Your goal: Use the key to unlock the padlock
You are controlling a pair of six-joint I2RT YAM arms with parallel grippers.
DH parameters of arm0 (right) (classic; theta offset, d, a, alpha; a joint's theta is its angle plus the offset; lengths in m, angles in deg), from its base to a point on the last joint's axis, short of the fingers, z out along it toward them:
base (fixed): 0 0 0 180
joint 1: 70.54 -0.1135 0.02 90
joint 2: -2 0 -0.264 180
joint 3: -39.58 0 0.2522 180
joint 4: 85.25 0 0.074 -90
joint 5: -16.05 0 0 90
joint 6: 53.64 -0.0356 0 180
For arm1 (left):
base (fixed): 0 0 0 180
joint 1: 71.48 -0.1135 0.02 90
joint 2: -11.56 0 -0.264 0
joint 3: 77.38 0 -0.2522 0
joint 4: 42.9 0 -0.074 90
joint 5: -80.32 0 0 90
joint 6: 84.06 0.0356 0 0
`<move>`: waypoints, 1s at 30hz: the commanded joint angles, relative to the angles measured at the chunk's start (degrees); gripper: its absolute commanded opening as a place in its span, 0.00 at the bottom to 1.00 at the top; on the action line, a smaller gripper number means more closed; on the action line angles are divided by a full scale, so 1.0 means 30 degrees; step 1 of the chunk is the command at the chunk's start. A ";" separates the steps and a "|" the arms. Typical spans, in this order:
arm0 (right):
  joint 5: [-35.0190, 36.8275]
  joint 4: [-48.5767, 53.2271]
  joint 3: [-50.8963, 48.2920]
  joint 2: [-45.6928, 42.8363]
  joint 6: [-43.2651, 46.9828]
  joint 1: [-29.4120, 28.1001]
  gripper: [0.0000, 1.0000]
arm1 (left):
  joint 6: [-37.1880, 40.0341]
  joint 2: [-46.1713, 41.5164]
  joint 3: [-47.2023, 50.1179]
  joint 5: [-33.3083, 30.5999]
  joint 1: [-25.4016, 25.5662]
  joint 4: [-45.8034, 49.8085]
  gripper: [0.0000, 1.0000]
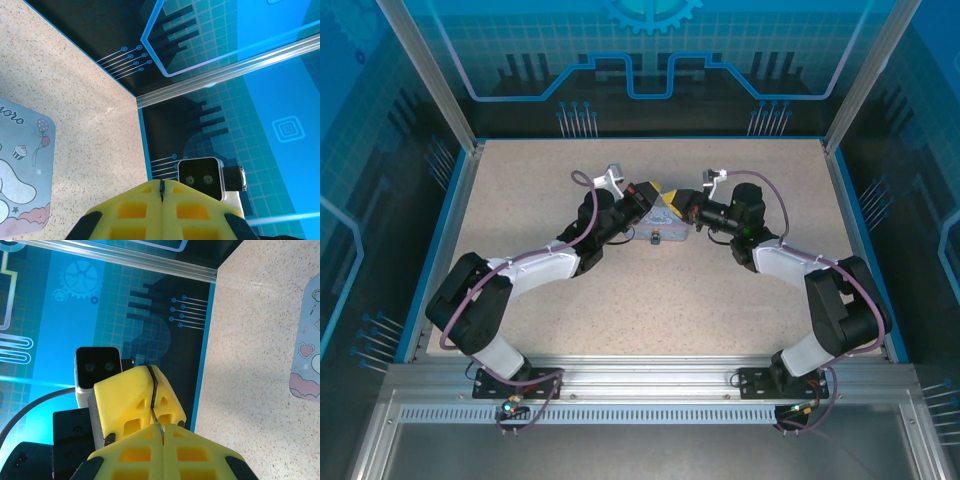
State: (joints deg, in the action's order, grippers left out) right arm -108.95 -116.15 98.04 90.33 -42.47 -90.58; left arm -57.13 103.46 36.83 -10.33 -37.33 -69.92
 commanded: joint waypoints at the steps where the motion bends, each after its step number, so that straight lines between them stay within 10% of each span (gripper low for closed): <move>1: -0.0254 -0.0447 0.0273 -0.0177 0.0282 0.0261 0.00 | 0.0382 -0.0062 -0.0068 0.0355 0.0240 -0.0241 0.00; 7: -0.0328 0.1456 -0.0344 -0.1376 0.1262 0.0769 0.00 | 0.1260 -0.1443 0.0058 -0.0048 0.0010 0.1342 0.63; 13: -0.0386 0.4699 -0.1199 -0.3473 0.3055 0.1681 0.00 | 0.3284 -0.3564 -0.0062 0.0171 -0.0359 0.5709 0.99; 19: -0.0452 1.0620 -0.1053 -0.5732 0.6100 0.3207 0.00 | 0.5644 -0.3491 -0.3131 0.0262 -0.0386 1.3953 0.99; 30: -0.0898 1.4124 0.0358 -0.4769 0.8294 0.5288 0.00 | 1.3446 -0.0181 -0.5448 0.3010 0.0275 1.6641 0.99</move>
State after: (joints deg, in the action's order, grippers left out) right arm -109.67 -76.90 96.45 74.24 -20.26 -75.41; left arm -27.90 99.33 24.48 -5.21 -37.16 -26.44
